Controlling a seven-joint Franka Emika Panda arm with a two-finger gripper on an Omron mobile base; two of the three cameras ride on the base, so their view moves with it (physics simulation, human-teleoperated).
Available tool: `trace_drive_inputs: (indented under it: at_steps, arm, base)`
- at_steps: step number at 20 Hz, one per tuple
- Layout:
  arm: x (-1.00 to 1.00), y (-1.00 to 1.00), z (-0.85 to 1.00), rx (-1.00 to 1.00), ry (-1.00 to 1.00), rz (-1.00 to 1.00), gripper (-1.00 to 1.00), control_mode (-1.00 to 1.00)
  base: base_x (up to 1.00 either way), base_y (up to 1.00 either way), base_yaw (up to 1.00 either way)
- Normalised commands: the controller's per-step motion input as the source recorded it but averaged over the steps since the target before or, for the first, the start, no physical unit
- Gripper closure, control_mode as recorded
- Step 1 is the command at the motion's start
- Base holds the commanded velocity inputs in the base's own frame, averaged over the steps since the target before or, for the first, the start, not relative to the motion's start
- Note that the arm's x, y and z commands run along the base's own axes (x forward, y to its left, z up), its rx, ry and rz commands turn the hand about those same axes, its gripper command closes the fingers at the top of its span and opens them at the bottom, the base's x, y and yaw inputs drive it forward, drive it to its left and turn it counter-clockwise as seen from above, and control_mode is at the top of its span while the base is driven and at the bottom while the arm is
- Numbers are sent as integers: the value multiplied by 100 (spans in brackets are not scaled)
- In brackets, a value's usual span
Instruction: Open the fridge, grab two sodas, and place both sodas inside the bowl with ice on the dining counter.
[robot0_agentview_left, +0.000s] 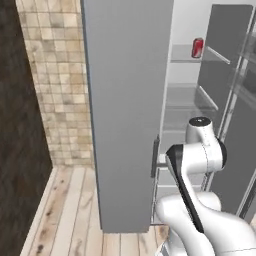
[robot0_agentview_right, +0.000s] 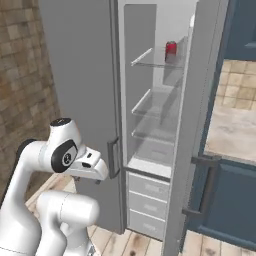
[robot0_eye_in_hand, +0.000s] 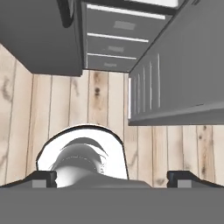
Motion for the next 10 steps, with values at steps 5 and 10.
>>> trace_drive_inputs:
  at_steps: [5, 10]
  arm:
    - [0, 0, 0, 0, 0, 0, -100, 100]
    - [0, 0, 0, 0, 0, 0, -100, 100]
  base:
    - [32, 0, -48]
    - [24, 2, -48]
